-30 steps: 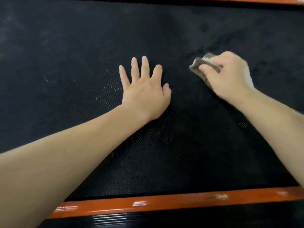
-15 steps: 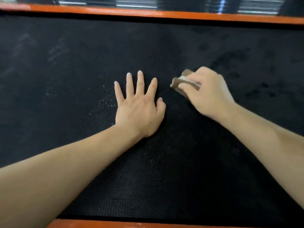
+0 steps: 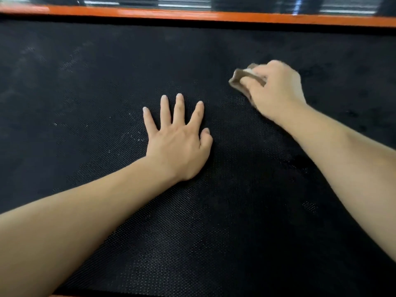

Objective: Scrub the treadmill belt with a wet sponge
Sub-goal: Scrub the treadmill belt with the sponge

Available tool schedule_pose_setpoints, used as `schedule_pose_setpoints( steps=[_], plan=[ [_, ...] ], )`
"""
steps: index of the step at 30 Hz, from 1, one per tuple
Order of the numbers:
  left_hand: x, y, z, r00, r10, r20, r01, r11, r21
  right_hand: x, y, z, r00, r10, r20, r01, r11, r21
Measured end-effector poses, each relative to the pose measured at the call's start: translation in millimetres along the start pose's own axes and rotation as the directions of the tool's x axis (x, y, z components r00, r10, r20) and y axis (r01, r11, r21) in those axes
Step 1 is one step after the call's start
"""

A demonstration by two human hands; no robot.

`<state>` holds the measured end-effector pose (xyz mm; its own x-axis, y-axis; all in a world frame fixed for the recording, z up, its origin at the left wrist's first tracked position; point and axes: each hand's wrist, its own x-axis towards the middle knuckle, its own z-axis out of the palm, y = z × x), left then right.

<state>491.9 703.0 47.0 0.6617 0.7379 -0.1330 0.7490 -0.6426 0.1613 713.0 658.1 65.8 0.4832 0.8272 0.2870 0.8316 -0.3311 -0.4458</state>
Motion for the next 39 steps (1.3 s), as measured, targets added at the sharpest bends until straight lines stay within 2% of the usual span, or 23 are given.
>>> schedule_pose_setpoints(
  steps=[2, 5, 6, 10, 11, 12, 14, 16, 20, 22, 24, 26, 27, 30, 32, 35, 37, 39],
  plan=[
    [6.9, 5.1, -4.4, 0.999, -0.032, 0.018, 0.033, 0.999, -0.032, 7.3, 0.0, 5.3, 0.998, 0.063, -0.017, -0.064, 0.997, -0.052],
    [21.8, 15.7, -4.6, 0.998, -0.061, 0.030, 0.062, 0.997, -0.037, -12.4, -5.8, 4.3, 0.983, -0.124, 0.138, 0.123, 0.992, 0.012],
    [25.3, 17.3, -2.2, 0.998, -0.064, 0.013, 0.065, 0.998, -0.023, -10.7, -2.8, 0.3, 0.978, -0.139, 0.158, 0.136, 0.990, 0.032],
    [26.4, 17.3, 7.1, 0.996, -0.059, -0.062, 0.058, 0.998, -0.013, 43.3, 13.0, 0.8, 0.997, 0.081, 0.010, -0.081, 0.997, -0.001],
    [25.5, 17.3, 7.8, 0.996, -0.053, -0.071, 0.052, 0.999, -0.015, 48.9, 14.3, 6.1, 0.996, 0.091, -0.012, -0.091, 0.996, -0.017],
    [24.8, 17.0, 7.9, 0.996, -0.050, -0.078, 0.049, 0.999, -0.012, 48.9, 13.8, 10.7, 0.999, 0.048, 0.000, -0.047, 0.998, -0.044],
    [25.4, 17.3, 7.5, 0.995, -0.050, -0.091, 0.049, 0.999, -0.005, 39.1, 8.1, 12.1, 0.990, -0.079, 0.114, 0.082, 0.996, -0.028],
    [27.0, 17.9, 8.4, 0.994, -0.050, -0.098, 0.050, 0.999, -0.001, 40.1, 12.0, 6.2, 0.981, -0.115, 0.157, 0.118, 0.993, -0.008],
    [27.2, 17.3, 10.8, 0.992, -0.045, -0.114, 0.045, 0.999, 0.002, 76.9, 18.4, 7.4, 0.996, 0.089, -0.014, -0.089, 0.993, -0.077],
    [27.1, 17.7, 10.3, 0.992, -0.046, -0.114, 0.046, 0.999, -0.002, 73.7, 12.9, 19.3, 1.000, 0.024, -0.017, -0.026, 0.995, -0.101],
    [27.2, 17.4, 9.8, 0.992, -0.050, -0.113, 0.050, 0.999, -0.002, 58.1, 4.2, 22.8, 0.989, -0.110, 0.099, 0.112, 0.993, -0.022],
    [27.5, 17.3, 9.4, 0.993, -0.045, -0.112, 0.045, 0.999, 0.000, 56.9, 7.5, 17.6, 0.977, -0.160, 0.144, 0.164, 0.986, -0.014],
    [27.5, 17.1, 9.4, 0.992, -0.040, -0.115, 0.040, 0.999, -0.001, 66.1, 12.1, 15.0, 0.984, -0.133, 0.115, 0.138, 0.990, -0.036],
    [27.0, 16.6, 10.7, 0.991, -0.036, -0.129, 0.035, 0.999, -0.010, 97.4, 20.4, 12.8, 0.995, 0.097, -0.037, -0.099, 0.994, -0.041],
    [26.6, 17.4, 10.3, 0.991, -0.038, -0.129, 0.037, 0.999, -0.008, 98.7, 14.3, 24.4, 0.996, 0.077, -0.050, -0.079, 0.996, -0.040],
    [27.0, 18.2, 9.4, 0.991, -0.044, -0.126, 0.043, 0.999, -0.005, 83.9, -1.4, 30.1, 0.990, -0.114, 0.087, 0.111, 0.993, 0.040],
    [26.8, 18.1, 9.6, 0.992, -0.036, -0.118, 0.036, 0.999, -0.002, 97.4, 4.6, 27.1, 0.995, -0.067, 0.072, 0.066, 0.998, 0.016],
    [26.7, 17.9, 10.7, 0.992, -0.034, -0.121, 0.033, 0.999, -0.009, 121.3, 12.5, 24.3, 0.996, 0.084, -0.020, -0.084, 0.996, -0.033]
  ],
)
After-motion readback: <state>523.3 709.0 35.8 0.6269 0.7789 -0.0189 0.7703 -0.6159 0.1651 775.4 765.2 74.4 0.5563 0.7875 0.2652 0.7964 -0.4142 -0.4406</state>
